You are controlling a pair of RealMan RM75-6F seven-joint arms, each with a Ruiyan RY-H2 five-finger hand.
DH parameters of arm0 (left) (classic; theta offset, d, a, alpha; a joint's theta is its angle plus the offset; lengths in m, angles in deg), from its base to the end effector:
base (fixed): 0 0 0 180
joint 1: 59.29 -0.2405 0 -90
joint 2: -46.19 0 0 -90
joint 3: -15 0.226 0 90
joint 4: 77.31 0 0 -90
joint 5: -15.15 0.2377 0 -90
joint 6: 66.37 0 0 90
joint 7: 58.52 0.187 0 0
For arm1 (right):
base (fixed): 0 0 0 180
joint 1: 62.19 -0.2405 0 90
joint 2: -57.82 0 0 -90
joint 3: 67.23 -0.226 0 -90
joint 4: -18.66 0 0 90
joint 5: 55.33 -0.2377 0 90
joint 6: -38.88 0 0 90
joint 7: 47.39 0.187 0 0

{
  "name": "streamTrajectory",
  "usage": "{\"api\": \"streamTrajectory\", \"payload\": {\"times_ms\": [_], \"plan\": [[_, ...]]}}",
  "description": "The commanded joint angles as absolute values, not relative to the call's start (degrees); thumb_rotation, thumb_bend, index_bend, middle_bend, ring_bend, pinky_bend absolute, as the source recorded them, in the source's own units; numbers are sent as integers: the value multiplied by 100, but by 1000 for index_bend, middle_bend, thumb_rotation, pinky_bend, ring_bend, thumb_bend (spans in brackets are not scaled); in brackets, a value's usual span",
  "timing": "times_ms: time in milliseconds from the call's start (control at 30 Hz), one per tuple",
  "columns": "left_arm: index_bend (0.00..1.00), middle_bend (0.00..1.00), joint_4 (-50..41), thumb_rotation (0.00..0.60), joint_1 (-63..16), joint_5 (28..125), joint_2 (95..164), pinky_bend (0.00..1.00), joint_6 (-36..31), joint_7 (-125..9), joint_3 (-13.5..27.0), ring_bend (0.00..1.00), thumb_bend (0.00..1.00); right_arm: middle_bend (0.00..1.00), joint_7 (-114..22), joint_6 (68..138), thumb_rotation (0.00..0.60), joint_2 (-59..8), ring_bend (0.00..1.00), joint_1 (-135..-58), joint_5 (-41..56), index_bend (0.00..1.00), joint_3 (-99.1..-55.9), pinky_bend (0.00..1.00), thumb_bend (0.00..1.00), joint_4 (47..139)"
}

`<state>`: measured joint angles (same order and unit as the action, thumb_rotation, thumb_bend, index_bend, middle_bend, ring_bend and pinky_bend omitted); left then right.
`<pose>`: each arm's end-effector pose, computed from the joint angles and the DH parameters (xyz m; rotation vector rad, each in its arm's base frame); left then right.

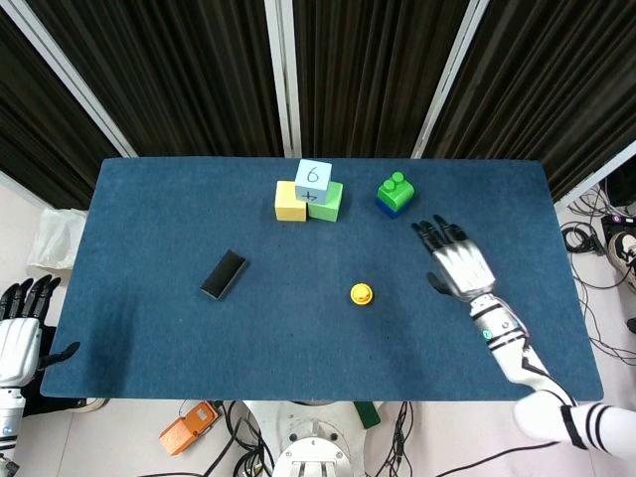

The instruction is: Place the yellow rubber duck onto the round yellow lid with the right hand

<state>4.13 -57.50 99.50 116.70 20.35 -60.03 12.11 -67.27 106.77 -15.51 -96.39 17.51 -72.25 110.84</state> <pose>-0.3365 0.2084 0.1144 -1.3185 -0.8839 -0.8300 -0.1721 -0.3491 0.0348 1.7502 -0.6961 0.8791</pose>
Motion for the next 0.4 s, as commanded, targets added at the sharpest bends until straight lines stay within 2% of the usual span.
{"api": "streamTrajectory", "payload": {"times_ms": [33,167,233,400], "plan": [[82,56,403,600,-5731,9959,11691,0,2025,-5997,1205,0,18,120,-6123,11960,600,-810,44,-8554,2021,23,-7023,191,327,11499],[82,56,407,600,-5697,9973,11718,0,2013,-5996,1192,0,18,58,-5286,12538,600,-593,1,-7859,2267,0,-6735,101,261,11408],[82,56,420,600,-5685,9990,11731,0,2025,-5986,1189,0,18,48,-4984,12741,600,-598,0,-7564,2390,0,-6587,64,261,11289],[82,56,459,600,-5662,10039,11728,0,2035,-5927,1204,0,18,48,-4721,12945,600,-711,0,-7224,2635,0,-6469,51,261,11088]]}}
